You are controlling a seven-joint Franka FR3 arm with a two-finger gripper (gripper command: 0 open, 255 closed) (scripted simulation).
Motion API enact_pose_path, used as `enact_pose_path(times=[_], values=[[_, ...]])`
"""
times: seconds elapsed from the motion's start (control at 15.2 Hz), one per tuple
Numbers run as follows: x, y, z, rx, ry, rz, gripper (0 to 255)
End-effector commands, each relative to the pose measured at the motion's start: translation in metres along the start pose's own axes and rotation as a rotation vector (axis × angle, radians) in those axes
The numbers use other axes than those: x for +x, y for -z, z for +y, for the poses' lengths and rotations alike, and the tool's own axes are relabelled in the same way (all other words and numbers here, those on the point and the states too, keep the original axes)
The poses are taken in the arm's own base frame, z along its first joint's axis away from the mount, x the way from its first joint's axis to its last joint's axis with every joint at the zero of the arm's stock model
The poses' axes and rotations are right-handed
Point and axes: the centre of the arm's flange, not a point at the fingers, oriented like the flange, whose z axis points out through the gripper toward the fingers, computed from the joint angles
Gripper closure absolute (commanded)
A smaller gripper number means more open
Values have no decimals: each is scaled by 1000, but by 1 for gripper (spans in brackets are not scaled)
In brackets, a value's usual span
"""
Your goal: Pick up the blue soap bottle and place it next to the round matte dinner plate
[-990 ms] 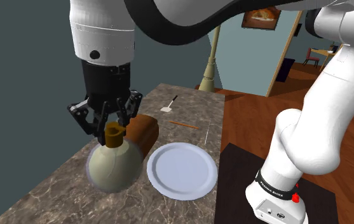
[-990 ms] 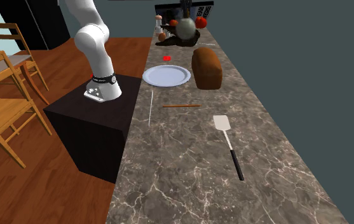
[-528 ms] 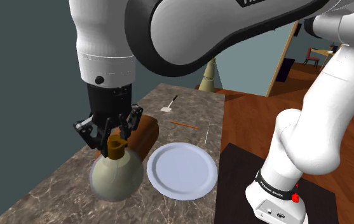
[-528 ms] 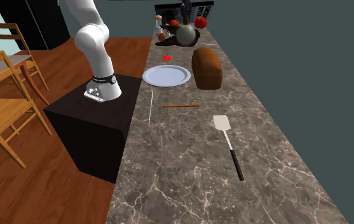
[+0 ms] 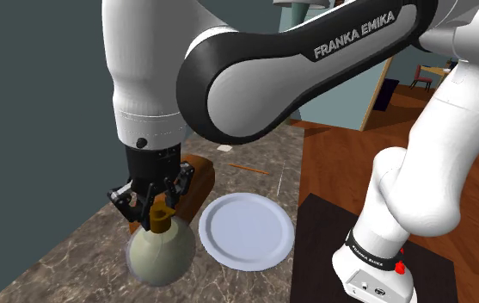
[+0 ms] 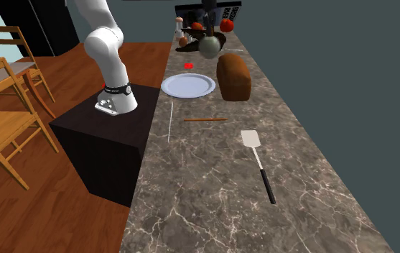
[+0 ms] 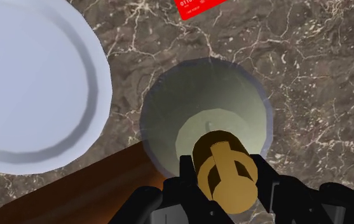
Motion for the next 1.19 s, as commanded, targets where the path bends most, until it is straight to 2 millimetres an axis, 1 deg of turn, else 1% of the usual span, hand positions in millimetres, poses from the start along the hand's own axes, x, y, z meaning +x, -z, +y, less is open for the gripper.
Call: enact_pose_path(times=[0.0, 0.79, 1.12], values=[[0, -10, 0, 1, 0, 1, 255], [-5, -73, 2, 1, 0, 1, 255], [-5, -75, 3, 1, 0, 1, 255]])
